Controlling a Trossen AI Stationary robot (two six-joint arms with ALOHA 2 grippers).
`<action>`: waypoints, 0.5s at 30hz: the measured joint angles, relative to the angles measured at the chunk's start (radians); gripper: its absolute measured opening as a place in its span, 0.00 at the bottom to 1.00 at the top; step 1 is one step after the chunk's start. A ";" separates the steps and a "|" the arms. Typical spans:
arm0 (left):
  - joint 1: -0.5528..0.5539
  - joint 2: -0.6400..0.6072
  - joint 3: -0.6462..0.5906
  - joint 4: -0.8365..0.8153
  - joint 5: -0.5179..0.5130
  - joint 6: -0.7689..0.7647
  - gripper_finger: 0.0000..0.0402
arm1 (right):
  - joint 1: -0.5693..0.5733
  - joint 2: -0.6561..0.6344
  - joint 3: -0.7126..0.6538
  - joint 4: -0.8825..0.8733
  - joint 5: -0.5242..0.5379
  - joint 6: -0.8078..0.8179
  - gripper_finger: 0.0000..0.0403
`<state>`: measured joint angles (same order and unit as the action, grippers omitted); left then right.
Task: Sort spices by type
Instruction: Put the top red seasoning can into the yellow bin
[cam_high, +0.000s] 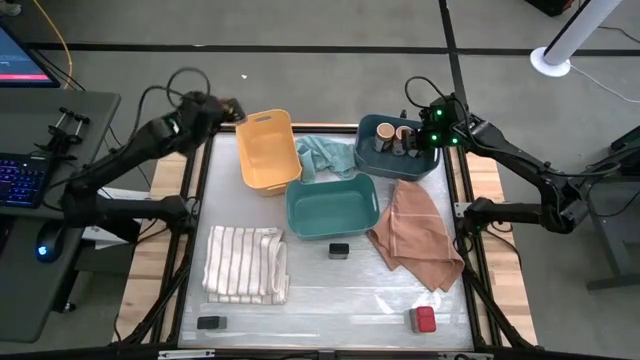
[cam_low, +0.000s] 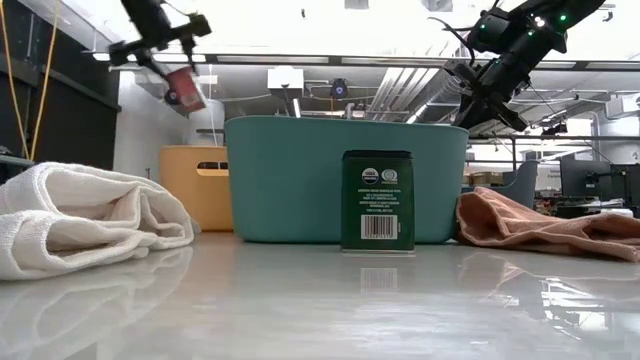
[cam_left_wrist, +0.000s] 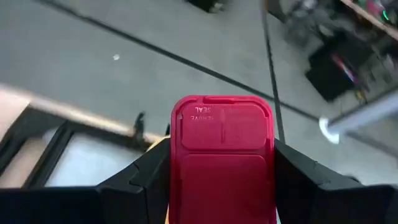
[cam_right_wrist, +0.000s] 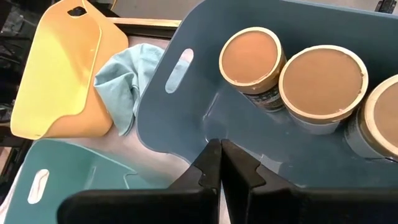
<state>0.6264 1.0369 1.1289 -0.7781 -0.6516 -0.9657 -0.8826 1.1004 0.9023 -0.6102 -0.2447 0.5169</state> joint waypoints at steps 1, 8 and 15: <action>0.014 0.027 0.032 -0.004 0.026 0.052 0.47 | 0.000 0.000 0.000 0.000 0.000 0.002 0.00; 0.130 0.298 0.157 -0.077 0.318 0.264 0.47 | 0.000 0.000 0.000 0.000 0.000 0.006 0.00; 0.137 0.500 0.158 -0.098 0.358 0.279 0.48 | 0.000 0.000 0.000 0.000 0.000 0.006 0.00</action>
<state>0.7638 1.5370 1.2865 -0.8758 -0.2938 -0.6865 -0.8828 1.1004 0.9024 -0.6098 -0.2451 0.5232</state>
